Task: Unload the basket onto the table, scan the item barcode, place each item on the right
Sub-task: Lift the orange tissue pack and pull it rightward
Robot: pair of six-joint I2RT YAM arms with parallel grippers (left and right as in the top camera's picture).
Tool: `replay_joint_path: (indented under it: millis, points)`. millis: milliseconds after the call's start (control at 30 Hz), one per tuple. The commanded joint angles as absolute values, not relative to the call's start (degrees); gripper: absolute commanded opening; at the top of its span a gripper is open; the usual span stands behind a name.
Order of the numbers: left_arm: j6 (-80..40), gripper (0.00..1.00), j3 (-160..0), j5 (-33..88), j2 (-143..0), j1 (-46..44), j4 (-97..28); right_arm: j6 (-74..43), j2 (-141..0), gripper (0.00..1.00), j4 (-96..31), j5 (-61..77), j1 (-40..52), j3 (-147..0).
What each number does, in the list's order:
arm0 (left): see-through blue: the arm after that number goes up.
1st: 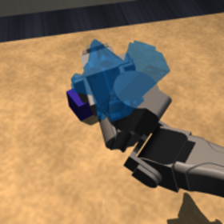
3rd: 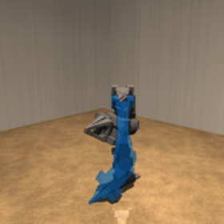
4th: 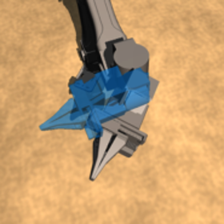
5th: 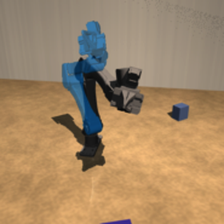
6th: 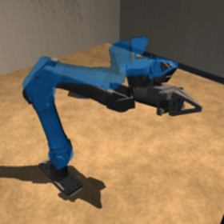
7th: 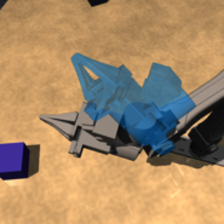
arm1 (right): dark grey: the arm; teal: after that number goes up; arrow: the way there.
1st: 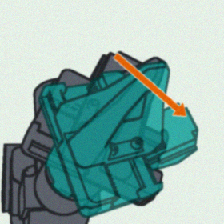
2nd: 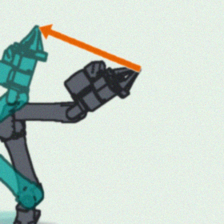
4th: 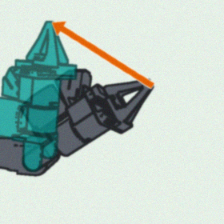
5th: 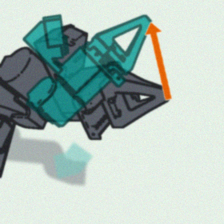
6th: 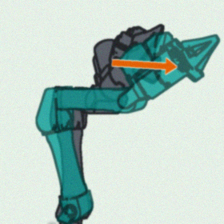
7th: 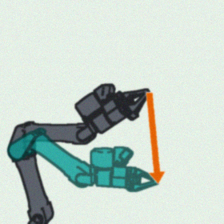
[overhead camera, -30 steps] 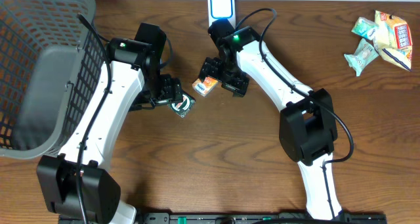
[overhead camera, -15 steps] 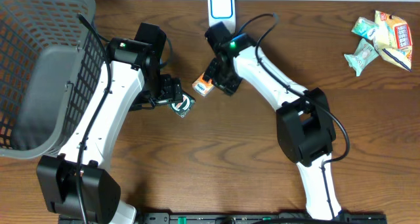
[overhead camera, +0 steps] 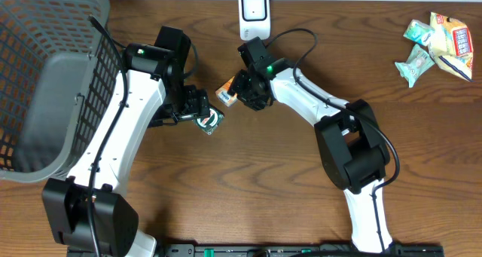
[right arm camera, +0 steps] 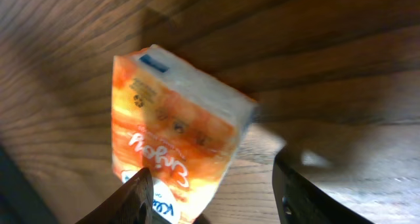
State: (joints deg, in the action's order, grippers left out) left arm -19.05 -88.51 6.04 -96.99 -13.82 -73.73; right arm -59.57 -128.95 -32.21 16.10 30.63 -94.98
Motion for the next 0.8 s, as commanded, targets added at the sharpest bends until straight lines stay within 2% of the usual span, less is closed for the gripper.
replay_joint_path:
  millis: [0, 233, 767]
  points:
    - [-18.68, 0.98, -89.12, 5.93, -97.21, -13.82, -74.13, -57.54, -130.43, 0.53, -32.32, 17.1, 30.04, -91.66]
    - [-18.68, 0.97, -89.12, 5.93, -97.21, -13.82, -74.11, -55.18, -130.43, 0.47, -32.51, 17.76, 29.12, -91.66]
    - [-18.68, 0.98, -89.12, 5.93, -97.21, -13.82, -74.13, -53.3, -130.43, 0.49, -29.1, 12.19, 31.16, -89.82]
